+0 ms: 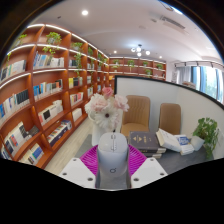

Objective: Arrange mouse

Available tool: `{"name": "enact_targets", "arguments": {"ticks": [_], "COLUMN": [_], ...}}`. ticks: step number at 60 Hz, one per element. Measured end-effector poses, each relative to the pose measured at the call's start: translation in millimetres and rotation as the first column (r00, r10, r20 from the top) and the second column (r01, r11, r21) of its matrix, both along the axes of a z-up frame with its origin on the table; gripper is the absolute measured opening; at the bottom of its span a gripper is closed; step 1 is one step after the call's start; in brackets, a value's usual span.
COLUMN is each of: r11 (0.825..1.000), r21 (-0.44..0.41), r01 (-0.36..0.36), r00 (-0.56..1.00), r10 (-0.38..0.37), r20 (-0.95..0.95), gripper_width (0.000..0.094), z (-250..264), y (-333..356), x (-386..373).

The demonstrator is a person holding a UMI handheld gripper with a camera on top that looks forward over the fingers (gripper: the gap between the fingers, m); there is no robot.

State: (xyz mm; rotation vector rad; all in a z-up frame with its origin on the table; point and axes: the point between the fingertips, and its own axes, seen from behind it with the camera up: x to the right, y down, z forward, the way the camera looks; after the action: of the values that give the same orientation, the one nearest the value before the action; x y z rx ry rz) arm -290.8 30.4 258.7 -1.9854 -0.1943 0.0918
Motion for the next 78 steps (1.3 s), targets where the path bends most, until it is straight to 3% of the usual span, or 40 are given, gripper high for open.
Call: {"name": "enact_targets", "arguments": {"ticks": [9,15,20,26,39,48,50,55,64,70,78], "r11": [0.996,0.994,0.996,0.984,0.929,0.895,0.915,0.914,0.918,0.908,0.882], "r21": [0.09,0.089,0.003,-0.126,-0.339,-0.428,-0.383,-0.382,-0.371,-0.393,-0.444], "r01": [0.026,0.056,0.094,0.126,0.147,0.123,0.129,0.138,0.14,0.146,0.158], "r00": [0.999,0.998,0.994,0.991,0.989,0.992,0.992,0.99,0.99,0.989,0.986], "r10": [-0.03,-0.059,-0.094,-0.118,-0.129,-0.111,-0.122,-0.142,-0.137,-0.136,-0.121], "r20": [0.042,0.027,0.049,0.068,0.075,0.053,0.042,0.018,0.035,0.054,0.111], "gripper_width": [0.0352,0.0351,0.035,0.035,0.0351,0.0362,0.0362,0.0372,0.0464,0.0531,0.079], "z": [51.6,34.2,-5.3,-79.1,-219.2,-269.4,-267.8,-272.0,-271.8,-270.5,-263.5], "y": [-7.6,-20.1,-18.8,-29.8,-54.5,-72.0,-66.5,-68.7,-67.6,-68.1,-77.0], "x": [95.7,151.2,197.0,231.7,254.6,245.4,245.7,244.7,245.3,245.2,249.7]}}
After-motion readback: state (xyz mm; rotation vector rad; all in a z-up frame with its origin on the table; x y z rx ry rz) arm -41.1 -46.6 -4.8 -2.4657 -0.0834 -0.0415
